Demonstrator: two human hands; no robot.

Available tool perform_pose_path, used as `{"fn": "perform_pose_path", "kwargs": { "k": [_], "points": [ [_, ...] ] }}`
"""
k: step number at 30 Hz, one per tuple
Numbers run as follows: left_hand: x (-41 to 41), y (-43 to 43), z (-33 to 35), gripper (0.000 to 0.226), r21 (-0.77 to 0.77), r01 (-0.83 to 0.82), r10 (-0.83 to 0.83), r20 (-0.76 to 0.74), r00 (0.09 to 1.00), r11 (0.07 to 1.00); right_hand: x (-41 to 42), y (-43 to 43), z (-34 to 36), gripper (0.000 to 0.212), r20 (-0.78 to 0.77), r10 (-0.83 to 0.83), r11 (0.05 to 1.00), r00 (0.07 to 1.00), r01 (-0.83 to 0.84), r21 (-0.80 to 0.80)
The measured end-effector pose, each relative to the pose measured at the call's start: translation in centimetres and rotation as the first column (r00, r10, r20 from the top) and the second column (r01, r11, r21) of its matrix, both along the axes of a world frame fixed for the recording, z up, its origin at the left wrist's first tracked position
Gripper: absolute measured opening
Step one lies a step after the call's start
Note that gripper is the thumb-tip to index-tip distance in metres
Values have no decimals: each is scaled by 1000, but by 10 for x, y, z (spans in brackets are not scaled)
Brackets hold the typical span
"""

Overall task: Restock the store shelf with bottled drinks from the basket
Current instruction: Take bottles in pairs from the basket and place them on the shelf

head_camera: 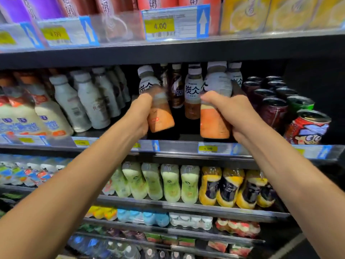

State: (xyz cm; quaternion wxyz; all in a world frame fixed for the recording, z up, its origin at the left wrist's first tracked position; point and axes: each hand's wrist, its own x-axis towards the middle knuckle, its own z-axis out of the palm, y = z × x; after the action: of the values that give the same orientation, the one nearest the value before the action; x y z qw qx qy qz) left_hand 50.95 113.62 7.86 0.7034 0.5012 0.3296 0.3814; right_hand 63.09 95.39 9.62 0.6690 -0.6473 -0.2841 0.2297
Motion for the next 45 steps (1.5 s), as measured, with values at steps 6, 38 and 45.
{"fn": "perform_pose_path", "kwargs": {
  "k": [6,38,45],
  "points": [
    [42,100,-42,112,246,-14,71,-222,972,969,41,46,-12,57,149,-168,985,974,161,60],
    [63,22,-31,86,678,265,-16,-350,937,686,108,64,-35,74,352,-191,979,916,205,-1],
    [70,-32,-15,91,748,354,166,-521,837,561,111,46,-35,65,537,-294,911,791,401,-92]
  ]
}}
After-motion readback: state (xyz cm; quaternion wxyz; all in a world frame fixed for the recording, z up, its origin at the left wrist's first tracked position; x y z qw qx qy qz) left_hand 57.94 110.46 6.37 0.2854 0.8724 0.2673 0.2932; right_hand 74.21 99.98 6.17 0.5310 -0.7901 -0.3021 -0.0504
